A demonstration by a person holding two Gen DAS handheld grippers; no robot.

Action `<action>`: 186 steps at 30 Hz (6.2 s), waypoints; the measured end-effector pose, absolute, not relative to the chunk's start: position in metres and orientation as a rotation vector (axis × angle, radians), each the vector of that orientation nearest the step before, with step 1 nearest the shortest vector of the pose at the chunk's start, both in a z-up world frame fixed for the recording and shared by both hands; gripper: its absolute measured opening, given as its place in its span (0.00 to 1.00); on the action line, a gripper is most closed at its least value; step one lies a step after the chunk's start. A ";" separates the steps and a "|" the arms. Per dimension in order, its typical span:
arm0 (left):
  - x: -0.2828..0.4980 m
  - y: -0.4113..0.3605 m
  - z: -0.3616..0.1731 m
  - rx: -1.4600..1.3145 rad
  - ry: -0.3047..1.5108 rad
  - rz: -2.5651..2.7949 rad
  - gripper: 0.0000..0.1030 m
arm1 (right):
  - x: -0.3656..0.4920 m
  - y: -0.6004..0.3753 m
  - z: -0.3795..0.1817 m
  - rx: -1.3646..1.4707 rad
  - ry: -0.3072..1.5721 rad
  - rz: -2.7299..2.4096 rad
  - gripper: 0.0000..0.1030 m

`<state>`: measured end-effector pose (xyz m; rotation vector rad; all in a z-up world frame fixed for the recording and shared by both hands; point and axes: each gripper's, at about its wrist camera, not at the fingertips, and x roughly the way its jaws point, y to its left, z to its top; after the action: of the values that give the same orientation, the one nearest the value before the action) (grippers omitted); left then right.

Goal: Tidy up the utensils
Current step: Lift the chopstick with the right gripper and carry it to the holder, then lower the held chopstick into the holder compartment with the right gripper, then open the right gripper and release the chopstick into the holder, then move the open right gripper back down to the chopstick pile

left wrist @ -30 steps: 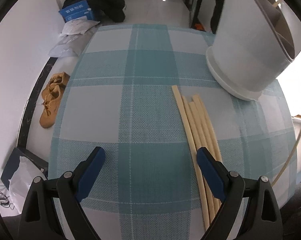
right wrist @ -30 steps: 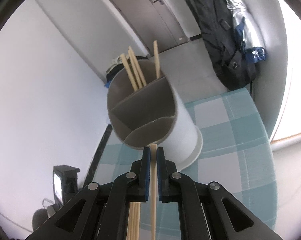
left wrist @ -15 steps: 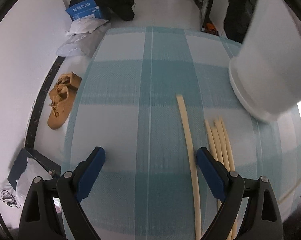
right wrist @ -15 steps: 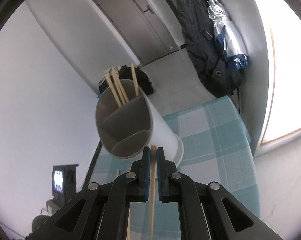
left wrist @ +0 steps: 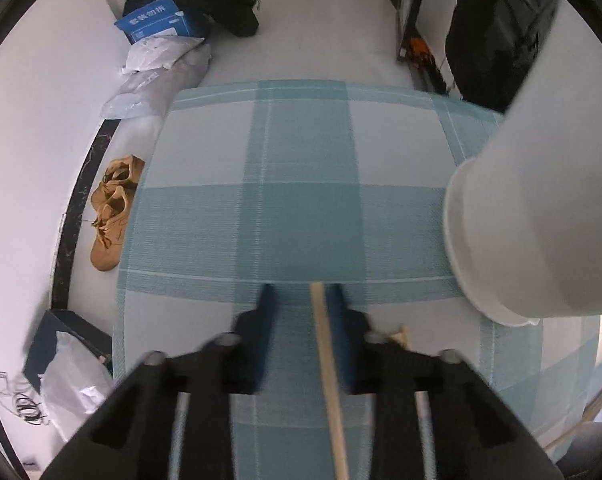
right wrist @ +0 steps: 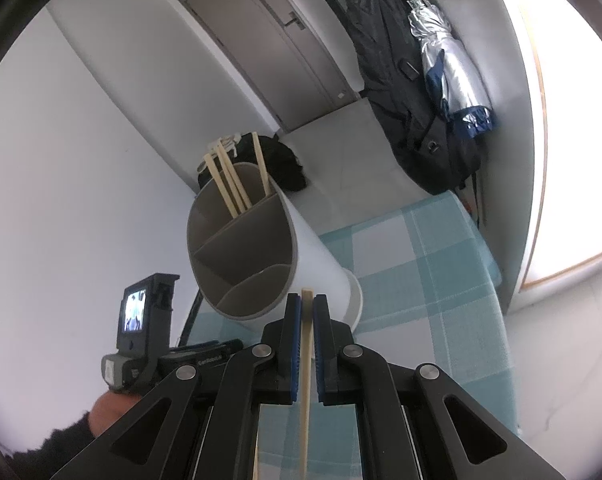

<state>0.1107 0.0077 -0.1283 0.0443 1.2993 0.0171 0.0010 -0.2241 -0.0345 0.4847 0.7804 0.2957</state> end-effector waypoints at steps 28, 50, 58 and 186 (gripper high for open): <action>-0.005 0.006 -0.003 -0.067 0.778 -0.317 0.02 | -0.064 -0.165 -0.002 0.254 0.633 0.341 0.05; -0.029 0.007 0.019 -0.038 0.809 -0.338 0.02 | -0.086 -0.170 0.018 0.268 0.559 0.312 0.05; -0.029 0.006 0.056 -0.043 0.758 -0.369 0.02 | -0.084 -0.176 0.042 0.278 0.512 0.311 0.05; 0.005 0.044 -0.027 -0.208 0.698 -0.089 0.87 | -0.067 -0.147 -0.010 0.069 0.662 0.225 0.86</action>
<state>0.0050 0.0439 -0.0274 -0.2083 0.6983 -0.0888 -0.0670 -0.1473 -0.0101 0.0687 0.6623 0.2253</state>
